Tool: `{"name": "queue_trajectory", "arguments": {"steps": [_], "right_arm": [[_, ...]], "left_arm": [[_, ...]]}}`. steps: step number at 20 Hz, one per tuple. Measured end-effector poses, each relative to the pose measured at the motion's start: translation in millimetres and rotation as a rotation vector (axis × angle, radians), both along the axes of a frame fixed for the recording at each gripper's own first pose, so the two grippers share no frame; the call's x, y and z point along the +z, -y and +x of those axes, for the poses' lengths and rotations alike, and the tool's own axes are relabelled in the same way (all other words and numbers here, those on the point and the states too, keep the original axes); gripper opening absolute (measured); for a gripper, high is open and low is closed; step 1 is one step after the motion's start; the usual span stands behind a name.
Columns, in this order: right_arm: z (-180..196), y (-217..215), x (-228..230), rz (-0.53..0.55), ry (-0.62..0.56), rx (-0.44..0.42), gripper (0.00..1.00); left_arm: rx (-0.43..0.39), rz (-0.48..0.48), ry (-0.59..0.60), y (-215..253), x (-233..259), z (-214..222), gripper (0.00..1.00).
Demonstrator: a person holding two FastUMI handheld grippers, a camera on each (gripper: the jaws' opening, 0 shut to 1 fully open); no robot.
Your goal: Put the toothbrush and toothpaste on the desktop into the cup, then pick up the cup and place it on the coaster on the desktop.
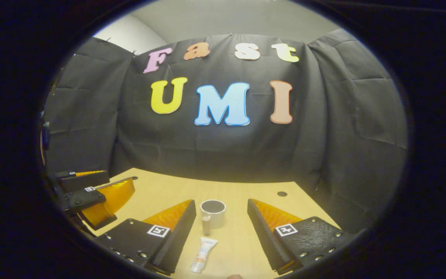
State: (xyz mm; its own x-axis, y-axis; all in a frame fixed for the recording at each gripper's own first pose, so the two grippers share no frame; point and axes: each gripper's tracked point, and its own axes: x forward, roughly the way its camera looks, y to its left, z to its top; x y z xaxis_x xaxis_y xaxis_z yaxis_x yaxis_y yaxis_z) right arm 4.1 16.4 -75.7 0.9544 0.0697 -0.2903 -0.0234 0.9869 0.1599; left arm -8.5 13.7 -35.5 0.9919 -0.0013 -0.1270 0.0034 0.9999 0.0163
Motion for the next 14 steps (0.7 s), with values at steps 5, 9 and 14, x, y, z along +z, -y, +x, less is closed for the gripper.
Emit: {"name": "queue_trajectory", "arguments": {"steps": [5, 9, 14], "right_arm": [[3.0, -22.0, -32.5, 0.001, -0.117, 0.052, 0.84], [7.7, -41.5, -59.0, 0.037, -0.225, 0.102, 0.84], [16.0, -41.2, -93.2, 0.018, -0.338, 0.090, 0.84]], "left_arm": [[0.003, -0.026, -0.136, -16.0, -45.3, 7.9, 0.96], [0.014, -0.076, -0.286, -23.6, -92.3, 10.9, 0.99], [0.037, -0.111, -0.445, -31.4, -138.7, 12.1, 0.97]]}}
